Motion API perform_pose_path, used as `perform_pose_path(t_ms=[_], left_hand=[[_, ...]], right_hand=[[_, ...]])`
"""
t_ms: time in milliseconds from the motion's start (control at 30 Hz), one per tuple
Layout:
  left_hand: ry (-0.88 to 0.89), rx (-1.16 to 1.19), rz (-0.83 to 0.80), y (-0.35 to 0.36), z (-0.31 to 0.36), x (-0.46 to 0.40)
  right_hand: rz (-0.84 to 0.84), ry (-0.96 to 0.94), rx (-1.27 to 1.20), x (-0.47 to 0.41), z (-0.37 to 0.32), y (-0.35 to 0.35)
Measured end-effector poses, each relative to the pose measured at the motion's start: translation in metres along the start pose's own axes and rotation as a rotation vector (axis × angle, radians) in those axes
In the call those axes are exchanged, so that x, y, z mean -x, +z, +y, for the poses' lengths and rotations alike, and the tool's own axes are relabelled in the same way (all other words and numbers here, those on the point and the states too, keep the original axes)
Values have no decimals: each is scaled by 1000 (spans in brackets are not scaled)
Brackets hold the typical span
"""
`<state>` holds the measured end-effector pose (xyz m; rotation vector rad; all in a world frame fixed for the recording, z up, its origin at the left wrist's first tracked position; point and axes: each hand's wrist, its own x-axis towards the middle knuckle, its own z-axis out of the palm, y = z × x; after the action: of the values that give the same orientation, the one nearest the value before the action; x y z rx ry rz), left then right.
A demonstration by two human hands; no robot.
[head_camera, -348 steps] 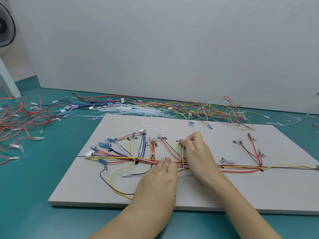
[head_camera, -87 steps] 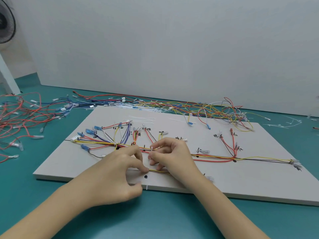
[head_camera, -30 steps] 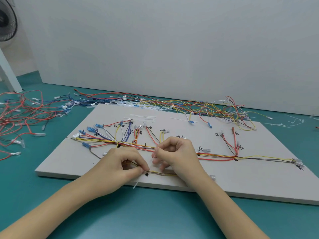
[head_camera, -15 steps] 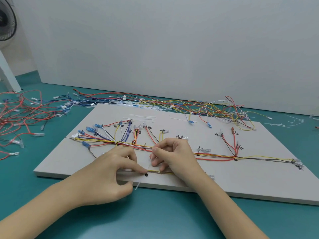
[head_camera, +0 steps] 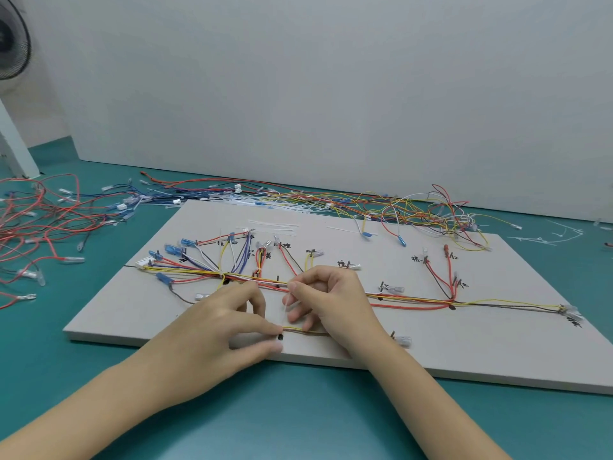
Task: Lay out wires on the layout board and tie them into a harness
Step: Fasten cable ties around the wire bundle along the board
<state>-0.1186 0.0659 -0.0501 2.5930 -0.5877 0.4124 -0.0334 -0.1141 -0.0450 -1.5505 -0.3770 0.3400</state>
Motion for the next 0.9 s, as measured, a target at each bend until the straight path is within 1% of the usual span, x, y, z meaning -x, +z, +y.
perform_pose_path(t_ms=[100,167,300,433,633,900], left_hand=[[33,-26,75,5,4,-7],[1,3,95,7,6,-13],[-176,222,85,13,8,-21],[-213,337,88,13,6,-23],[-235,383,82,14,5,-22],[-244,400,86,14,5,-24]], right_hand=[[-6,0,-9,0,0,0],[-19,-3,-13,1,-1,-1],[-67,-9,-33,3,-3,-2],[-103,-23,-13,5,-5,-5],[-130,-30,-32,8,-6,-5],[-117,-40,19,7,-5,-4]])
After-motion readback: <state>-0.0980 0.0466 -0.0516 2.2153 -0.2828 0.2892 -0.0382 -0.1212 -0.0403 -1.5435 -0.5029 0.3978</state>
